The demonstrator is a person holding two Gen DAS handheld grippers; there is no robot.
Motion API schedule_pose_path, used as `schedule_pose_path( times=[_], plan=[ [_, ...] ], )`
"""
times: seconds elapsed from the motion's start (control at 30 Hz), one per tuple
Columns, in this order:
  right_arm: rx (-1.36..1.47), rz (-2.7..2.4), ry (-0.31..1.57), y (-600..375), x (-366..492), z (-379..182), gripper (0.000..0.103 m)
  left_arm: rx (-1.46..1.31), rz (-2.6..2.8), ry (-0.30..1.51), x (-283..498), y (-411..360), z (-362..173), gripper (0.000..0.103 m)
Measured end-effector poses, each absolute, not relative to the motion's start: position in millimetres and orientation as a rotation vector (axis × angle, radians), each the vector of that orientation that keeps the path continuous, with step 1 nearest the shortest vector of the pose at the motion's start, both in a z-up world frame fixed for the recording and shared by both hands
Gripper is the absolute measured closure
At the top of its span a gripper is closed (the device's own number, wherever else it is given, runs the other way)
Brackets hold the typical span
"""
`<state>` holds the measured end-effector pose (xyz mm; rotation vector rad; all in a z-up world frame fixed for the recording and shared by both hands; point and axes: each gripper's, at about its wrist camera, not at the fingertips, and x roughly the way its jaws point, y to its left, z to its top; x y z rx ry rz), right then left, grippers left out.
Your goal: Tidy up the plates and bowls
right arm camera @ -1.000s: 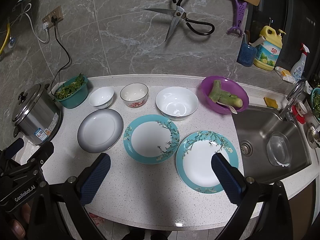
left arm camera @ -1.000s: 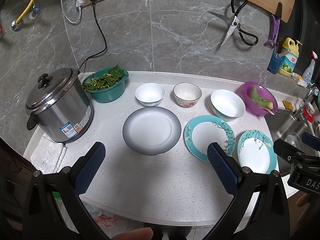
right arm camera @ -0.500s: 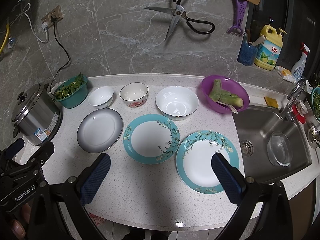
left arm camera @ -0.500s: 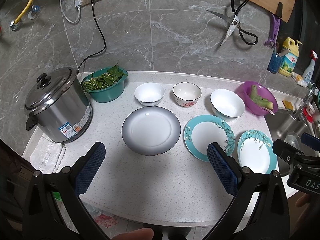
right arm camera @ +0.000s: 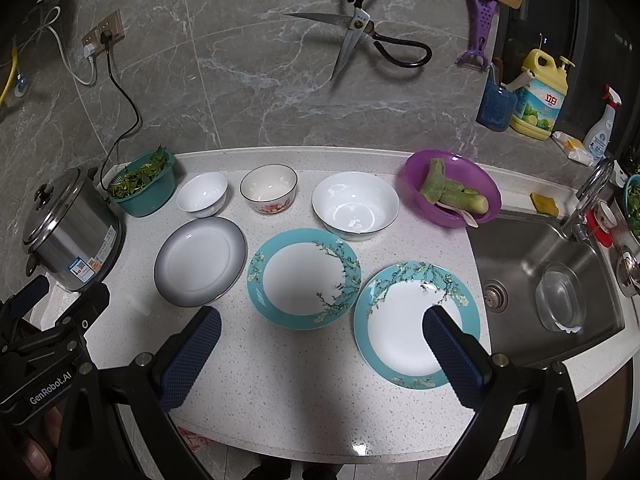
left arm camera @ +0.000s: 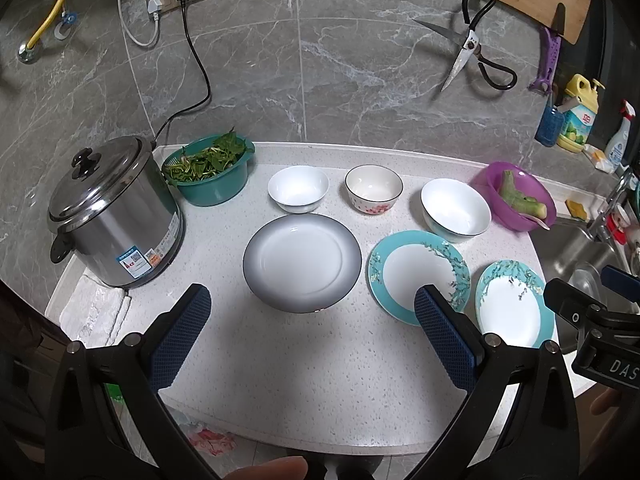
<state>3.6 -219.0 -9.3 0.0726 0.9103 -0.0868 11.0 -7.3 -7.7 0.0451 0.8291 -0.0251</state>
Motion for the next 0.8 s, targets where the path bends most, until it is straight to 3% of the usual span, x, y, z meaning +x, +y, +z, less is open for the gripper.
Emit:
schedule_pose_path(
  times=[0.8],
  plan=[
    [0.073,-0.085,0.913,-218.4,4.8,-10.7,0.0,0.044,-0.022,0.834,18.0,-6.5,-9.8,0.0]
  ],
)
